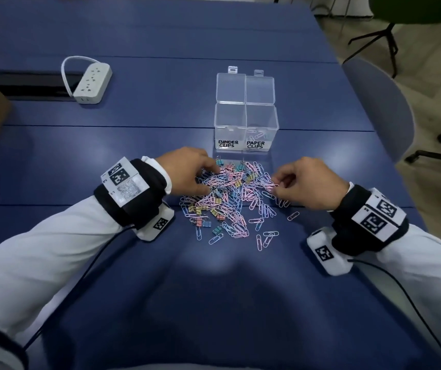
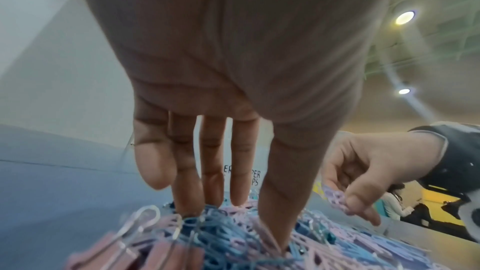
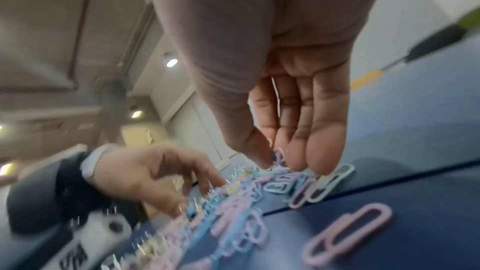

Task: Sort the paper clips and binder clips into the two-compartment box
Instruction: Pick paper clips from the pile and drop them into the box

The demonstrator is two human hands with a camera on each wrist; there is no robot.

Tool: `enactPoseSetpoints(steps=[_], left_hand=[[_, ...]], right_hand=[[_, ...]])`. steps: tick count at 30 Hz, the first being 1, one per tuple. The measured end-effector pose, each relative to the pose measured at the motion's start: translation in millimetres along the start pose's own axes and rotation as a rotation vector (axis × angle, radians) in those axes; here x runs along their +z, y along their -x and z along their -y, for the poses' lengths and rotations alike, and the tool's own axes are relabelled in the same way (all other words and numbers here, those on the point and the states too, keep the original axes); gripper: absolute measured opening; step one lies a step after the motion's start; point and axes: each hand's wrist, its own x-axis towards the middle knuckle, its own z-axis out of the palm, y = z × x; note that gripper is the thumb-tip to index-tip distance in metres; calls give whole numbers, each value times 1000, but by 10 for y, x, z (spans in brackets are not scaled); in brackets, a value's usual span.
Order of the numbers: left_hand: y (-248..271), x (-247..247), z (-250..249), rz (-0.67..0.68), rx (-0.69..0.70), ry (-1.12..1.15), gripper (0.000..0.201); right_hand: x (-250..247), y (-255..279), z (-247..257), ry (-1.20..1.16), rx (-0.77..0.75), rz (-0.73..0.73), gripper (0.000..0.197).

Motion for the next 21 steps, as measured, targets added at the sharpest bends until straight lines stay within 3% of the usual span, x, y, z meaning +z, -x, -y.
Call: enactPoseSetpoints(steps=[4, 7, 13, 21], left_hand=[[-20, 31, 6, -18, 40, -4, 34], [-60, 45, -8, -47, 48, -16, 19], [-72, 49, -64, -77, 50, -5, 4], [14, -122, 66, -108, -50, 377, 10]], right_hand=[[-43, 47, 7, -512, 156, 79, 12], [-110, 44, 49, -726, 182, 106, 16], [-285, -68, 130, -740, 120, 58, 25], [-710, -427, 272, -548, 12, -127, 25]])
